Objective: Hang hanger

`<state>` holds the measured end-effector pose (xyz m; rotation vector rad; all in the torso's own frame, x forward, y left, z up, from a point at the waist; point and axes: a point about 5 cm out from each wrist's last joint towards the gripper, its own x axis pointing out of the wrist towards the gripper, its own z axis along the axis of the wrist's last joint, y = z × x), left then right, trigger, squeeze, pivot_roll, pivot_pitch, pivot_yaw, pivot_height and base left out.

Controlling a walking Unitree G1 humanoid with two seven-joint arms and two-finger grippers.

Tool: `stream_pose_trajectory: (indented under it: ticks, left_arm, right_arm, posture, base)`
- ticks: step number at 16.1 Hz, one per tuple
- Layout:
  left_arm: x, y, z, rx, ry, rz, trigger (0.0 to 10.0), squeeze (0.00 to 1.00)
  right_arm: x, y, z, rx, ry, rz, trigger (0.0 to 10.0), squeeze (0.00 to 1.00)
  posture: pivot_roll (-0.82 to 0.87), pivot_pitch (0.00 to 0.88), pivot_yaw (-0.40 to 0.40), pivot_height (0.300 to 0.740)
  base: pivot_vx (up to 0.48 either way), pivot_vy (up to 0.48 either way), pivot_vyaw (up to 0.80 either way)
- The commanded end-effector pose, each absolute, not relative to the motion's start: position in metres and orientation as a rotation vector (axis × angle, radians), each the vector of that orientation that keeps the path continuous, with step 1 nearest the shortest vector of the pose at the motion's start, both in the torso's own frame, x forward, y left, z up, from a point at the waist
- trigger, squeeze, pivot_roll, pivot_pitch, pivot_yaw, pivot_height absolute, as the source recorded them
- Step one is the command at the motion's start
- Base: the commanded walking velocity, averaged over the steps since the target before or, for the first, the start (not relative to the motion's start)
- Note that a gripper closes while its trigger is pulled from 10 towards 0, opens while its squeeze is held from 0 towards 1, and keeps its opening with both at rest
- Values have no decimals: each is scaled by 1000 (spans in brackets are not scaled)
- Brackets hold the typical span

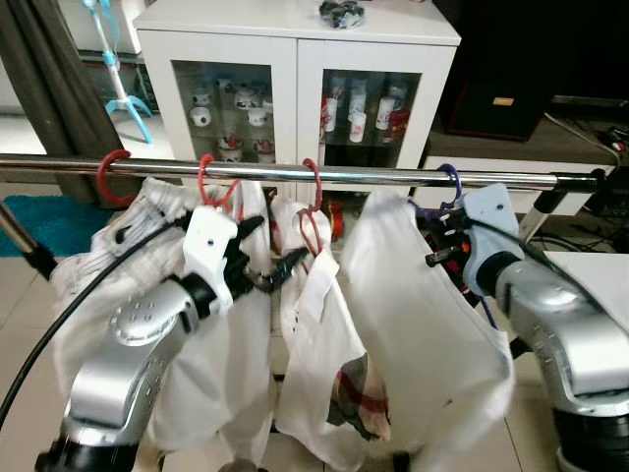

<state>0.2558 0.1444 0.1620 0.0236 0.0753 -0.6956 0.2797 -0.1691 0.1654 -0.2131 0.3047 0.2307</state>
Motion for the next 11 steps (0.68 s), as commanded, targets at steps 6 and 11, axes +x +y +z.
stream_pose_trajectory:
  ticks: [6,11]
  left_arm:
    - [233,145,172,5,89,-819,10000,522]
    - [243,161,176,31,50,-561,10000,522]
  right_arm:
    - [255,-157,163,-195,279,278,10000,1000]
    - [221,-169,191,-87,119,446,10000,1000]
  posture:
    - [35,0,-12,740]
    - [-9,0,29,740]
  base:
    - [0,0,0]
    - [0,0,0]
